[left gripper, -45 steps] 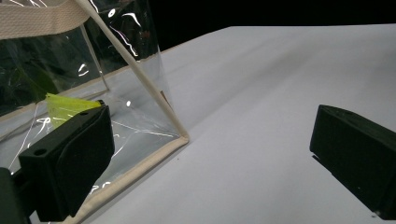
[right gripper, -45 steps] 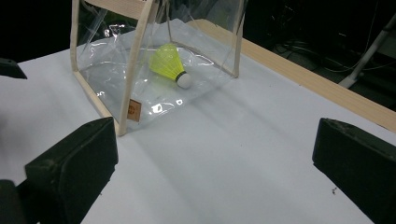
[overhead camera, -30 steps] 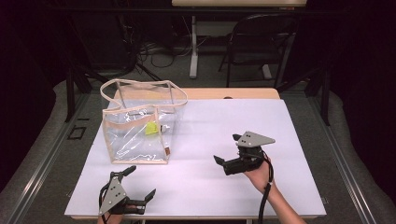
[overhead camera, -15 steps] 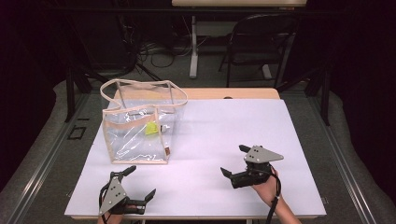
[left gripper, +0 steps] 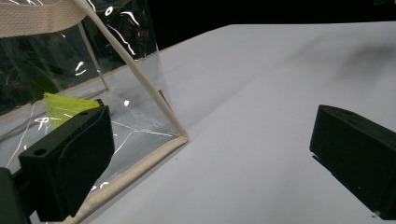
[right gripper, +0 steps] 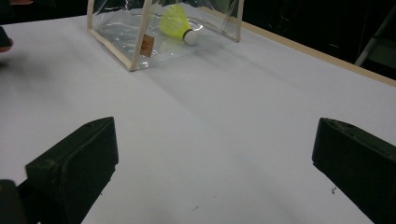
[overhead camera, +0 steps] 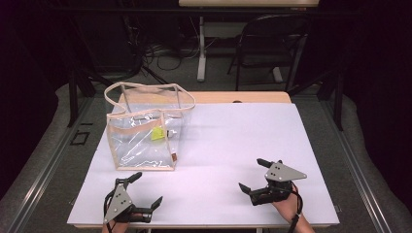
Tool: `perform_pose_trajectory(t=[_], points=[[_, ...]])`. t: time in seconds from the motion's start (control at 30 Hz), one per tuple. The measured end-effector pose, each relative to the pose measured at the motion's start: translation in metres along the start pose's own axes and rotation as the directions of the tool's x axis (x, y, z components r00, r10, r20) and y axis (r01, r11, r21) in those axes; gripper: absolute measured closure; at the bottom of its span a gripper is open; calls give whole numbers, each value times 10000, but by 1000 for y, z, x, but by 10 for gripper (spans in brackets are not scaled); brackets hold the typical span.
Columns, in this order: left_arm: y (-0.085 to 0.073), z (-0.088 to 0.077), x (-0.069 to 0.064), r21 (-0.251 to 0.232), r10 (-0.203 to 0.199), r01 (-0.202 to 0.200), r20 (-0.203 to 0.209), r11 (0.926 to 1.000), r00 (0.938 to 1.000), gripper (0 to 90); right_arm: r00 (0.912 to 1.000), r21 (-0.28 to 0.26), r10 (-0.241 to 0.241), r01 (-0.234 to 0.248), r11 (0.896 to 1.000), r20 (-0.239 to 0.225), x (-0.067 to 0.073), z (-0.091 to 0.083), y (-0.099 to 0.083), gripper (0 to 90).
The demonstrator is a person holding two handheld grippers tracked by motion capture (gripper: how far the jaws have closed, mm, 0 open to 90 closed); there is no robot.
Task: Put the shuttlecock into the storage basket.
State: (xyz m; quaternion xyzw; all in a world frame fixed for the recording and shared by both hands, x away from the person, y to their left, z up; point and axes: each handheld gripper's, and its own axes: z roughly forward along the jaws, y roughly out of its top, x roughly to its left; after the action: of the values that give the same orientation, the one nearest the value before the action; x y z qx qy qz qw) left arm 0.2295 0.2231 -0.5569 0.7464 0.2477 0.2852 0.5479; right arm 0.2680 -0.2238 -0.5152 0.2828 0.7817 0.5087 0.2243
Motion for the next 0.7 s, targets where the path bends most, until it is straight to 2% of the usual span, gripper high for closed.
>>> perform_pose_trajectory(t=[0.2,0.4,0.57,0.7], points=[[0,1,0,20,-4,4,2,10000,10000,1,9973,-130,-733,733,9972,14,6,-9,-12,1],[0,1,-1,36,12,-12,12,10000,10000,1,9954,-366,-961,961,9947,15,8,-16,-22,0],[0,1,0,41,-25,25,7,10000,10000,1,9967,-754,-813,817,9938,84,8,-22,-33,0],[-1,1,0,99,77,-78,42,9999,10000,0,9967,-815,-797,808,9934,169,9,-22,-40,0]])
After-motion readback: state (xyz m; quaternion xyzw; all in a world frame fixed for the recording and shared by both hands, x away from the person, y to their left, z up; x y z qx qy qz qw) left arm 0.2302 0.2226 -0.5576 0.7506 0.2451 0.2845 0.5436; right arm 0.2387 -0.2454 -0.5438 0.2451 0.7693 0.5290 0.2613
